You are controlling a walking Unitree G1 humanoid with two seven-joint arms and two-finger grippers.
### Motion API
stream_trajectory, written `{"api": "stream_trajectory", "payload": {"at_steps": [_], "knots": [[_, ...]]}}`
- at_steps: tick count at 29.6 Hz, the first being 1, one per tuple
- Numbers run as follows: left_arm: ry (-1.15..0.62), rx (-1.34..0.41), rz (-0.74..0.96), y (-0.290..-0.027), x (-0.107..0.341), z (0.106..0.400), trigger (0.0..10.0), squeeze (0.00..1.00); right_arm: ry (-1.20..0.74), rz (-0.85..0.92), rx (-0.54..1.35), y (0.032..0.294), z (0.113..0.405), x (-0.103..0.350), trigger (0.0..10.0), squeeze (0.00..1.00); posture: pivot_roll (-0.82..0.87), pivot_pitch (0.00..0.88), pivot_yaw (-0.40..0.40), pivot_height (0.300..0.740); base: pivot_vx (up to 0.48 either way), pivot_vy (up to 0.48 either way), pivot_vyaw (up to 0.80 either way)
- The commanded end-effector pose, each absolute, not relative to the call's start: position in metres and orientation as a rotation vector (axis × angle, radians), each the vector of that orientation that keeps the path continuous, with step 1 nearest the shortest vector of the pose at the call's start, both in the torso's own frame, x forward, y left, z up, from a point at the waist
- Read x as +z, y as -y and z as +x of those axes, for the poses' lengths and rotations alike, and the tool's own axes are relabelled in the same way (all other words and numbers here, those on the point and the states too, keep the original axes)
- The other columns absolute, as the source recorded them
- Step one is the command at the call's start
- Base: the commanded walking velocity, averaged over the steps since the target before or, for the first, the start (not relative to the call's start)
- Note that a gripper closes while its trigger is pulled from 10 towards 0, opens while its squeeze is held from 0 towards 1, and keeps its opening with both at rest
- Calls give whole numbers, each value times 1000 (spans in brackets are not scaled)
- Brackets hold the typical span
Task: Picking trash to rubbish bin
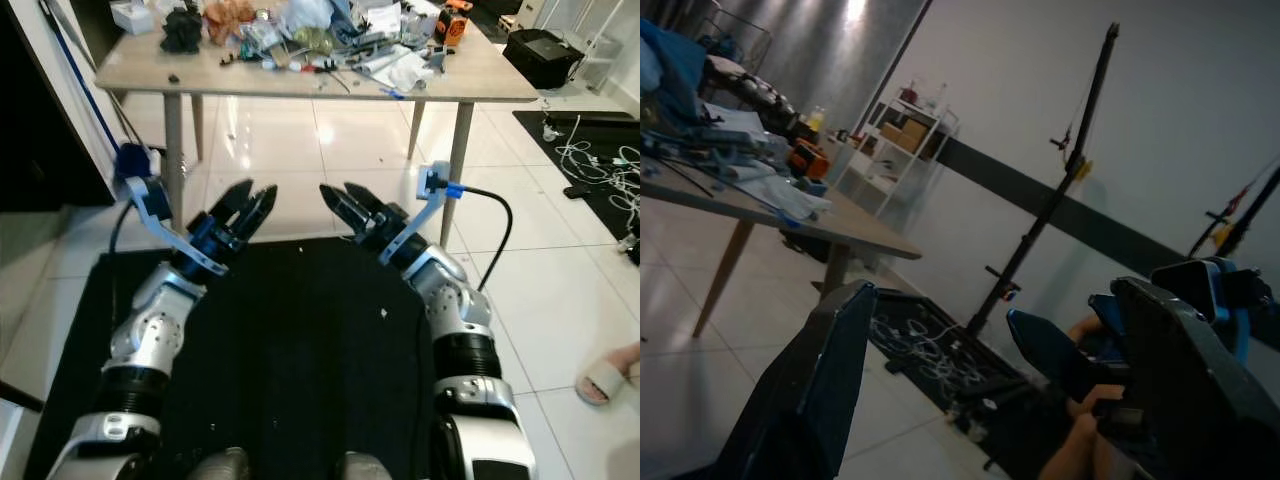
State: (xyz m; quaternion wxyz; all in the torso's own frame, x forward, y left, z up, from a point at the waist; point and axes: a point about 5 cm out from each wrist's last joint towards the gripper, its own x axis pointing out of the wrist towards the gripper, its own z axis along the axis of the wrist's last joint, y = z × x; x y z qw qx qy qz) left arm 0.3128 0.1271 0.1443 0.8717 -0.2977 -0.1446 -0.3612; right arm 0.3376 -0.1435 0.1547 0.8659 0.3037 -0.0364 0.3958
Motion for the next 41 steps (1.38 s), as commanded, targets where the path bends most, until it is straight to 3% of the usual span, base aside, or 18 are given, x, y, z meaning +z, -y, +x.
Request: {"api": "stream_trajectory", "payload": {"at_steps": [1, 15, 23, 41], "knots": [[300, -776, -611, -122, 146, 313, 10000, 0, 72, 641, 809, 149, 338, 153, 10000, 0, -56, 0, -64, 740, 337, 0, 0], [301, -779, -605, -122, 147, 313, 10000, 0, 76, 645, 810, 149, 337, 154, 10000, 0, -56, 0, -64, 740, 336, 0, 0], [301, -781, -600, -122, 147, 312, 10000, 0, 71, 647, 814, 149, 337, 153, 10000, 0, -56, 0, -65, 740, 337, 0, -748], [297, -785, -592, -121, 146, 312, 10000, 0, 82, 651, 807, 150, 337, 153, 10000, 0, -56, 0, -64, 740, 337, 0, 0]]}}
